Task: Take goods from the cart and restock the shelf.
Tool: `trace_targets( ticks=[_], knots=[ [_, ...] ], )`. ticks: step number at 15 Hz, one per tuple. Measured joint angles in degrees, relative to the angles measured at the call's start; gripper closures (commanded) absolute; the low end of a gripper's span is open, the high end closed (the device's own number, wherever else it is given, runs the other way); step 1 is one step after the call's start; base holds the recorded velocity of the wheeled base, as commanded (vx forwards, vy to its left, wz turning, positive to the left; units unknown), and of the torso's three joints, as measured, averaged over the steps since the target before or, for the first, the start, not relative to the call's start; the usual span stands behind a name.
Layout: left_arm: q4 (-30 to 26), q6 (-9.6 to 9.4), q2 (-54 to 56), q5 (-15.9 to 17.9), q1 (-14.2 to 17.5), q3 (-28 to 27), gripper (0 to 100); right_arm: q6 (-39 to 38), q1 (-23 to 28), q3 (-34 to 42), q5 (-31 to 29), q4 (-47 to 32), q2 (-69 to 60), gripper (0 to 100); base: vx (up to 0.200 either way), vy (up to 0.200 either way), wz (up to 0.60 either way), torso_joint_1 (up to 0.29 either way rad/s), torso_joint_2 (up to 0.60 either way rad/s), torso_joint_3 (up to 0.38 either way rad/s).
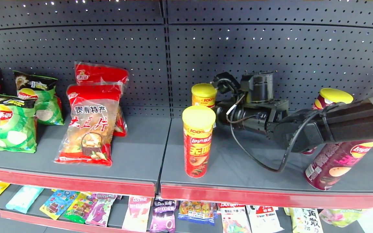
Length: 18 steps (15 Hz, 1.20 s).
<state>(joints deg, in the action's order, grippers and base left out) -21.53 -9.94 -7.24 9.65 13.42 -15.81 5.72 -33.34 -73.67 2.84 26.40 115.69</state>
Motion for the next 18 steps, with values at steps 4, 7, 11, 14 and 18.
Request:
trace_targets(
  ticks=[4, 7, 11, 14, 18],
  knots=[
    [0.0, 0.01, 0.3, 0.0, 0.0, 0.0, 0, -0.1, 0.8, 0.5, -0.5, -0.1, -0.9, 0, 0.000, 0.000, 0.00, 0.000, 0.00, 0.000],
    [0.0, 0.00, 0.4, 0.0, 0.0, 0.0, 0, -0.3, 2.5, 1.2, -1.7, -0.1, -1.8, 0, 0.000, 0.000, 0.00, 0.000, 0.00, 0.000],
    [0.0, 0.00, 0.5, 0.3, 0.0, 0.0, 0, -0.6, 3.8, 2.8, -2.7, -0.1, -3.0, 0, 0.000, 0.000, 0.00, 0.000, 0.00, 0.000],
    [0.0, 0.00, 0.5, 0.4, 0.0, 0.1, 0, -2.1, 4.3, 5.1, -3.1, -0.2, -4.5, 0, 0.000, 0.000, 0.00, 0.000, 0.00, 0.000],
    [0.0, 0.01, 0.5, 0.4, 0.0, 0.8, 0, -2.1, 3.9, 6.3, -3.0, -0.1, -5.4, 0, 0.000, 0.000, 0.00, 0.000, 0.00, 0.000]
  ],
)
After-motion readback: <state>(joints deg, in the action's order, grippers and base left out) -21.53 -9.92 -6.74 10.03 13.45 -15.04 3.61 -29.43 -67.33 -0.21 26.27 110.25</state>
